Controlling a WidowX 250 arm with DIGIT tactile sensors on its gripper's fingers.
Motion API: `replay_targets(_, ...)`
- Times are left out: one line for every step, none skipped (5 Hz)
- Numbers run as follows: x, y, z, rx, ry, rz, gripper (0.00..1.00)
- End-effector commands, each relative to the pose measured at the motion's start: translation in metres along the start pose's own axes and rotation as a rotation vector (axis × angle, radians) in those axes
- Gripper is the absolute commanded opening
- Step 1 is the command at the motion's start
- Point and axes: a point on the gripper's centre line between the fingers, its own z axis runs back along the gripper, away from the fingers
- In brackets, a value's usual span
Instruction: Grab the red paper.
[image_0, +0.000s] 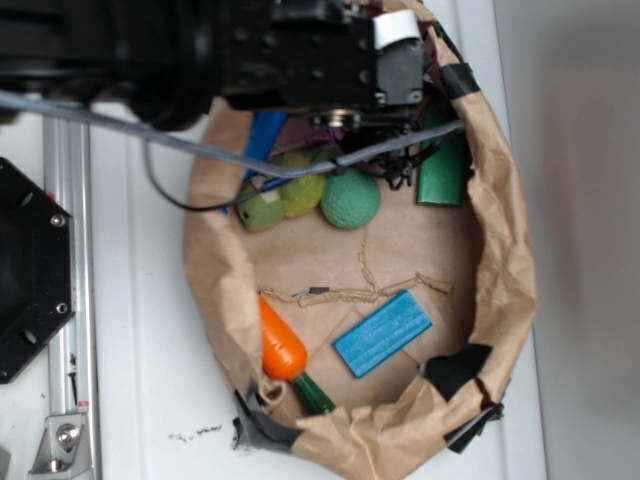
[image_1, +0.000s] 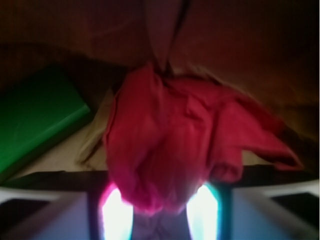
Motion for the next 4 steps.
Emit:
replay_targets(-0.016, -0.027, 0.123, -0.274, 0.045, -0.203, 0.00)
replay_targets(-0.015, -0.012, 0.127, -0.353, 0.142, -0.327, 0.00)
replay_targets(-0.005, -0.010, 0.107, -0.271, 0.122, -0.318, 0.00)
replay_targets(0.001, -0.009, 0.094, -0.212, 0.106, -0.310, 0.00)
